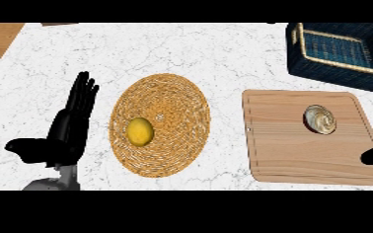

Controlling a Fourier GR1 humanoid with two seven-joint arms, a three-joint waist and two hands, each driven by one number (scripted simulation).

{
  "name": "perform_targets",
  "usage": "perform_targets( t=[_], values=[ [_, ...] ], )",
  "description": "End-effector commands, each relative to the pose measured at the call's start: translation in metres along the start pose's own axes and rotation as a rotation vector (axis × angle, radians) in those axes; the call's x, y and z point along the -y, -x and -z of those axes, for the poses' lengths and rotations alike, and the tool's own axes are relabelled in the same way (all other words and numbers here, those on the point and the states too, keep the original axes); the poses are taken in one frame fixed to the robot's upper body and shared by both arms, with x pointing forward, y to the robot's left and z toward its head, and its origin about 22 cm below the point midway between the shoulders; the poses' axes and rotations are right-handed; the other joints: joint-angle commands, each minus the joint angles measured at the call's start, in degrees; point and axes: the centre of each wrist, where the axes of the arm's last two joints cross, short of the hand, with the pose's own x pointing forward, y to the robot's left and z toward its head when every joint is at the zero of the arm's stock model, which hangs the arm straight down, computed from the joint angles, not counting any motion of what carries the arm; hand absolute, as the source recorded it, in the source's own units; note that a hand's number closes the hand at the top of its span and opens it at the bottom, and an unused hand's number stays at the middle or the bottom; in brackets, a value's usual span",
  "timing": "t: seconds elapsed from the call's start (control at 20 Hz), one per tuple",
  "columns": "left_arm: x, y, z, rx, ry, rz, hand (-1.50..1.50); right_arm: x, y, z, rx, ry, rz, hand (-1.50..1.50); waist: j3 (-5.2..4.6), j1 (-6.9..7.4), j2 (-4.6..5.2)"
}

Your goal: Pick the cupcake from the cutting board and place it in the basket

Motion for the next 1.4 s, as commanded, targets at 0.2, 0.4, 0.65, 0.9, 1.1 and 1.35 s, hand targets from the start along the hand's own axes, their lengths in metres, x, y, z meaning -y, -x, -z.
perform_targets(
  t=[0.2,0.4,0.65,0.9,1.1,1.35],
  values=[
    [-0.015,0.006,0.001,-0.011,-0.014,0.008,0.00,-0.023,0.017,0.027,-0.063,-0.017,0.015,-1.50,0.03,-0.21,-0.03],
    [-0.009,0.007,0.006,-0.015,-0.006,-0.013,0.00,-0.069,0.014,0.009,-0.030,-0.014,0.040,-1.50,0.03,-0.48,-0.06],
    [0.003,-0.002,-0.002,0.009,-0.018,0.010,0.00,-0.076,0.030,0.039,-0.023,-0.015,0.001,-1.50,0.05,-0.16,-0.01],
    [-0.004,0.002,-0.008,-0.004,0.002,-0.011,0.00,-0.074,0.007,0.048,-0.051,0.026,-0.019,-1.50,0.03,-0.02,-0.03],
    [-0.003,-0.002,0.004,0.002,-0.016,0.015,0.00,-0.092,0.020,0.047,-0.058,0.036,0.001,-1.50,0.04,-0.27,-0.04],
    [-0.024,0.003,0.008,-0.004,-0.011,-0.011,0.00,-0.094,0.020,0.049,-0.060,-0.002,0.009,-1.50,0.03,-0.28,-0.04]
  ],
)
